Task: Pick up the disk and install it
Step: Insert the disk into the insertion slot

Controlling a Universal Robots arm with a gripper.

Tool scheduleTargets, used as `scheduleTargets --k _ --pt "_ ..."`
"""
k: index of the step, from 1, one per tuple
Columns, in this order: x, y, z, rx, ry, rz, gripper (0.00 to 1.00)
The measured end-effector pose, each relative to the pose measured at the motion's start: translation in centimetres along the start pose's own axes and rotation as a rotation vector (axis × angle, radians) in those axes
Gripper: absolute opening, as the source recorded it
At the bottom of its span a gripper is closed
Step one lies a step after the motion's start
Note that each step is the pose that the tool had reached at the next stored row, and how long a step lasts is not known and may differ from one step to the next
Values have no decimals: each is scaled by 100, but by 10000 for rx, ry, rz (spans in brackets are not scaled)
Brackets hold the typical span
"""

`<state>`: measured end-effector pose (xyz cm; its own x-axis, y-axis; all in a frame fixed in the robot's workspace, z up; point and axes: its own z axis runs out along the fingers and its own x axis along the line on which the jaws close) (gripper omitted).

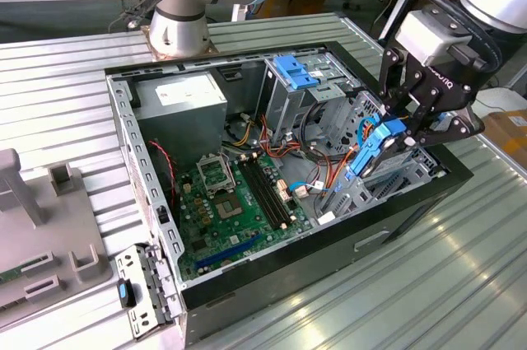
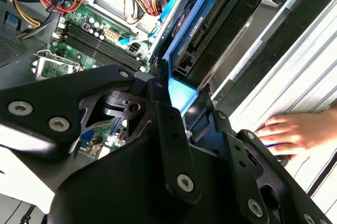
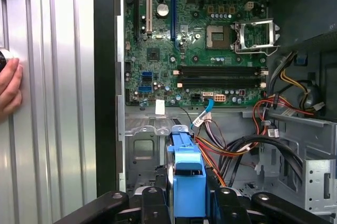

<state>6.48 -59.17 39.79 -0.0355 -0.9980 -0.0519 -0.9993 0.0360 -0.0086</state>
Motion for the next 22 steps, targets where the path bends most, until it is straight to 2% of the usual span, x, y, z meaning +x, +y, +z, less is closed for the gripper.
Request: scheduleTargets --k 3,4,13,18,22 --pt "0 0 3 0 0 1 38" --pt "0 0 5 0 -1 0 44" --pt "1 -2 12 0 -1 0 44" --pt "-15 -72 13 0 -2 0 44" --pt "-60 -84 16 -2 1 -53 44"
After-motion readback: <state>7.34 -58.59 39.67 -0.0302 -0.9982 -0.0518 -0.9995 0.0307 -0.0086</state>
